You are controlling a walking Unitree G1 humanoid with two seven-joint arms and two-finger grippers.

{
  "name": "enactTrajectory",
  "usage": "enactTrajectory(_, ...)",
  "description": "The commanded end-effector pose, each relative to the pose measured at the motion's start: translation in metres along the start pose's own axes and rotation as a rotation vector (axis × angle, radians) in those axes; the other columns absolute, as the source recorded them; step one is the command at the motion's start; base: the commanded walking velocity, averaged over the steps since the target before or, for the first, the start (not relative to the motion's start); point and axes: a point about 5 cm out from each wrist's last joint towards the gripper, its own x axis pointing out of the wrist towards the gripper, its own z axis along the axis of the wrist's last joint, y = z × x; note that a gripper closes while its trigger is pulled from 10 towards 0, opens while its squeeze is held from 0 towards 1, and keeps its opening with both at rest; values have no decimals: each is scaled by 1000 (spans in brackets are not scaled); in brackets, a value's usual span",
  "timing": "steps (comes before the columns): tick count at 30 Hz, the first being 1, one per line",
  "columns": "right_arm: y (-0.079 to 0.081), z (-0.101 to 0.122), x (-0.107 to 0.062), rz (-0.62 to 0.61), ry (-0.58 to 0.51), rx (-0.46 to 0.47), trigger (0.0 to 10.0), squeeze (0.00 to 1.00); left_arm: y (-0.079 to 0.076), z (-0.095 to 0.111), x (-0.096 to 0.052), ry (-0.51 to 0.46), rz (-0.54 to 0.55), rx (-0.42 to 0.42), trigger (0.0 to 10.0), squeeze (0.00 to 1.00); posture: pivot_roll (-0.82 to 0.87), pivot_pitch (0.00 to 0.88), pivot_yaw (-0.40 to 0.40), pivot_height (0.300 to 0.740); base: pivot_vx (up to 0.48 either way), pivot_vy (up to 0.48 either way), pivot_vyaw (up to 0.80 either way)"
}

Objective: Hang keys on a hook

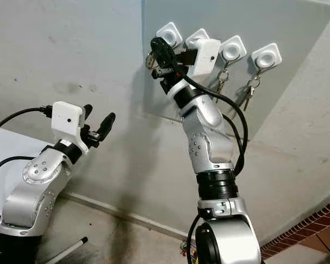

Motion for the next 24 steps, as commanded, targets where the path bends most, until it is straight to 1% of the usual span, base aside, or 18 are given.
enactTrajectory(1, -3, 6, -2, -27, -28, -18, 10000, 0, -3, 4, 1, -7, -16, 7, 10000, 0, -76, 0, -67, 740, 0, 0, 0)
enactTrajectory(4, -3, 6, -2, -28, -28, -19, 10000, 0, -3, 4, 1, -6, -16, 7, 10000, 0, -76, 0, -67, 740, 0, 0, 0)
enactTrajectory(5, -3, 4, -10, -56, -37, -1, 10000, 0, -3, 3, 1, -4, -19, 5, 10000, 0, -83, 0, -61, 740, 0, 0, 0)
enactTrajectory(7, -3, 3, -14, -68, -40, 2, 10000, 0, -3, 3, 1, -3, -21, 5, 10000, 0, -84, 0, -61, 740, 0, 0, 0)
enactTrajectory(13, -5, 2, -20, -79, -35, -12, 10000, 0, -4, 3, 1, -2, -22, 2, 10000, 0, -86, 0, -61, 740, 0, 0, 0)
enactTrajectory(17, -7, 1, -26, -57, -14, -49, 10000, 0, -4, 3, 1, 0, -21, 1, 10000, 0, -86, 0, -61, 740, 0, 0, 0)
enactTrajectory(24, -7, 0, -27, -50, 0, -58, 10000, 0, -4, 2, 1, 2, -16, -4, 10000, 0, -87, 0, -63, 740, 0, 0, 0)
